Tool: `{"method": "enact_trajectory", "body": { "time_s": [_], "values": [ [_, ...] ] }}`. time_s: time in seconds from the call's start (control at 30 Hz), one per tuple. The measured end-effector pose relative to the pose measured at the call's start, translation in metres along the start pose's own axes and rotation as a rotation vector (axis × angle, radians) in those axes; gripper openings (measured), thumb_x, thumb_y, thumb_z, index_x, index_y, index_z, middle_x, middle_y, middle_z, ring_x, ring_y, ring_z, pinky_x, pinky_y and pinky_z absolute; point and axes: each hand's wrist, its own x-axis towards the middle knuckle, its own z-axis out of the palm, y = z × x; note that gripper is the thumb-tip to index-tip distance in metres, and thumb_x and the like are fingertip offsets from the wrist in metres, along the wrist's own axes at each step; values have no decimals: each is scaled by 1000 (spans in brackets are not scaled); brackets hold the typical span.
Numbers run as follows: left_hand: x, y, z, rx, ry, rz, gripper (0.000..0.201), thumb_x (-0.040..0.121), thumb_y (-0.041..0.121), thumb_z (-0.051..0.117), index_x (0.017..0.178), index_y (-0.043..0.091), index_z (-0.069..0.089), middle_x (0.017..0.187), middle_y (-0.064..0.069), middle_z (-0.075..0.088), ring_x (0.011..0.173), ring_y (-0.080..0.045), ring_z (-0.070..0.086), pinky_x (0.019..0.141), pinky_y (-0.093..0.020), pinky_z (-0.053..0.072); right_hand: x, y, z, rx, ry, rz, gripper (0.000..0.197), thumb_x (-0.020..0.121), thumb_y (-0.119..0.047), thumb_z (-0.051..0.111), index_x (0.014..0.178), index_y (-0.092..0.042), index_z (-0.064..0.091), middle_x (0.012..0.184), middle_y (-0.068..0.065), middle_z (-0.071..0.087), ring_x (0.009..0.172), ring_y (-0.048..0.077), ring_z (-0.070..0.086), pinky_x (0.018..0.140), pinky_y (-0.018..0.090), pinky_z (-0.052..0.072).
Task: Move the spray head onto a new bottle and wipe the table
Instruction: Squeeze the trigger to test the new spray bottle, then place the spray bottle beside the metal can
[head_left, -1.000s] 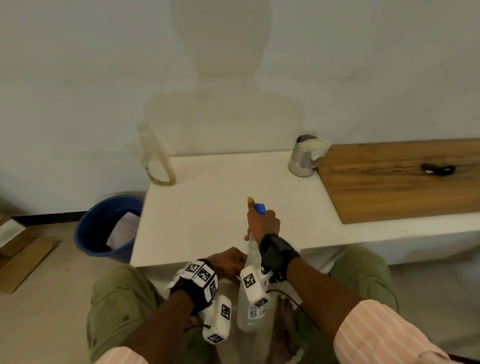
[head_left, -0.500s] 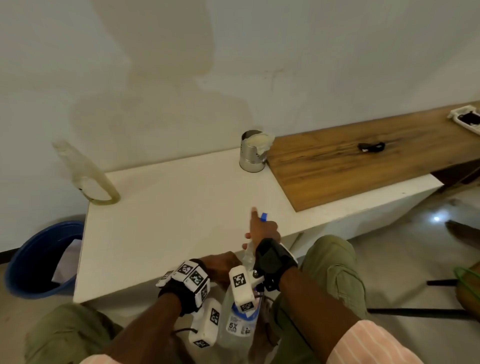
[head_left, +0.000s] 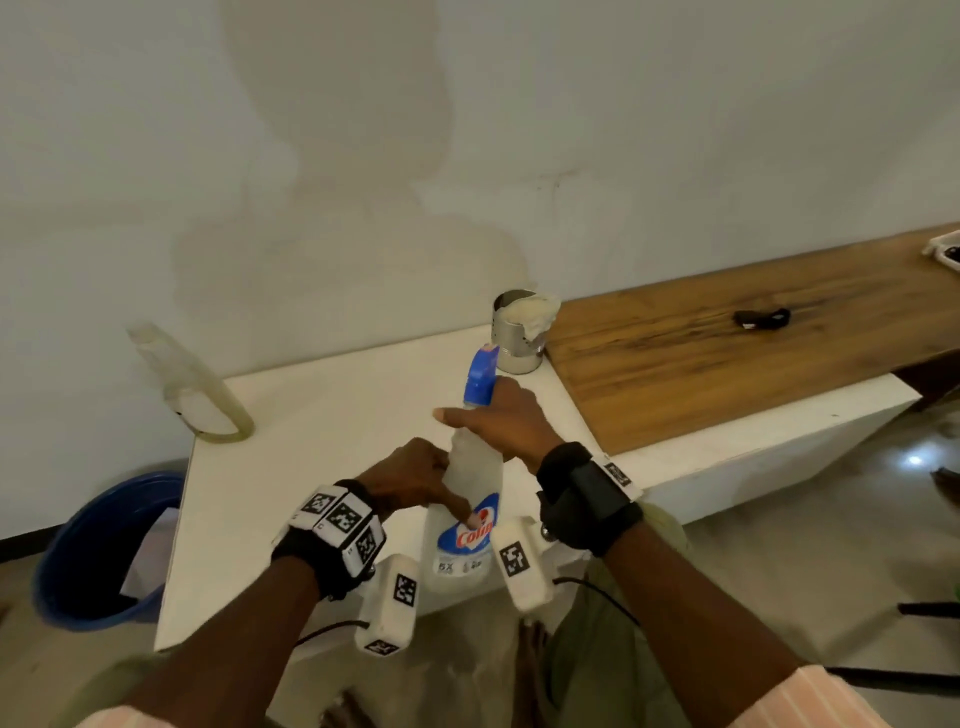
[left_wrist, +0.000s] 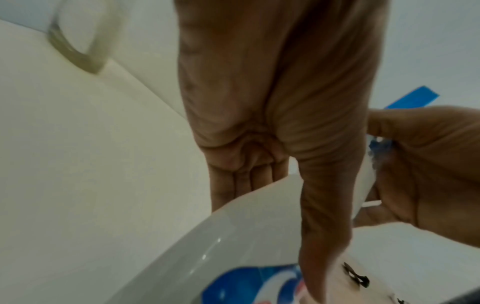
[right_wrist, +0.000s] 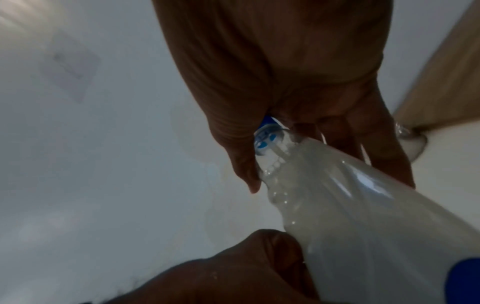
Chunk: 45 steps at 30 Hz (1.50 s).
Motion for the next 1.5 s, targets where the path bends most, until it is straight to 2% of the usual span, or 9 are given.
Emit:
{"method": "enact_trajectory", "body": {
  "time_s": [0.13, 0.27, 0.6, 0.93, 1.07, 1.13, 1.2, 1.33, 1.5],
  "values": [
    [38, 44, 14, 28, 297, 138, 52, 53, 31, 89, 99, 15, 71, 98, 1, 74, 94, -16, 68, 88, -34, 55, 19, -4, -43, -50, 223, -179, 36, 79, -33, 73, 98, -8, 54, 93, 12, 64, 86, 26, 63, 82, 39, 55],
    [77, 73, 25, -16, 475, 122, 82, 58, 41, 87, 127, 10, 55, 126, -3, 62, 115, -18, 59, 100, -33, 47, 59, 11, -73, -102, 451, -217, 37, 80, -30, 71, 104, -8, 53, 83, 4, 60, 73, 18, 59, 69, 30, 51],
    [122, 66, 40, -3, 463, 25, 84, 68, 45, 80, 134, 9, 43, 141, -8, 49, 128, -24, 49, 107, -41, 41, 101, 36, -89, -151, 668, -228, 48, 88, -39, 63, 116, -5, 45, 81, 3, 52, 71, 15, 53, 66, 23, 45],
    [125, 52, 25, -30, 473, 20, 62, 75, 45, 74, 121, 9, 55, 126, -6, 61, 114, -19, 57, 90, -23, 40, 103, 45, -76, -200, 719, -180, 71, 82, -55, 64, 129, -8, 38, 83, -1, 52, 70, 13, 54, 63, 24, 46],
    [118, 32, 14, 64, 434, -8, 67, 72, 47, 76, 122, 9, 53, 128, -6, 60, 117, -21, 55, 97, -29, 43, 91, 45, -75, -216, 729, -123, 92, 79, -62, 62, 142, -7, 24, 114, 8, 60, 97, 23, 63, 77, 31, 51],
    [112, 21, 6, 172, 396, -19, 77, 69, 49, 78, 129, 12, 48, 133, -6, 55, 123, -22, 50, 101, -32, 42, 70, 46, -66, -229, 890, -88, 85, 83, -61, 58, 142, -8, 28, 130, 10, 54, 111, 24, 58, 78, 27, 46],
    [105, 9, -4, 306, 354, -47, 91, 64, 51, 80, 137, 15, 40, 138, -7, 50, 128, -24, 47, 104, -36, 41, 44, 51, -41, -241, 1047, -211, 59, 87, -52, 59, 127, -10, 47, 110, 6, 60, 93, 18, 62, 68, 19, 43],
    [94, -11, -20, 587, 295, -77, 108, 60, 54, 81, 145, 14, 26, 144, -10, 42, 133, -26, 40, 106, -38, 39, 43, 53, 15, -310, 853, -519, 27, 88, -34, 66, 101, -11, 60, 86, 1, 64, 73, 9, 58, 60, 16, 46],
    [88, -31, -25, 722, 256, -77, 116, 62, 65, 73, 148, 9, 20, 157, -11, 20, 144, -25, 22, 114, -42, 28, 121, 19, 22, -409, 714, -330, 42, 95, -34, 52, 121, -1, 51, 120, 20, 58, 107, 33, 58, 89, 45, 52]
  ]
}}
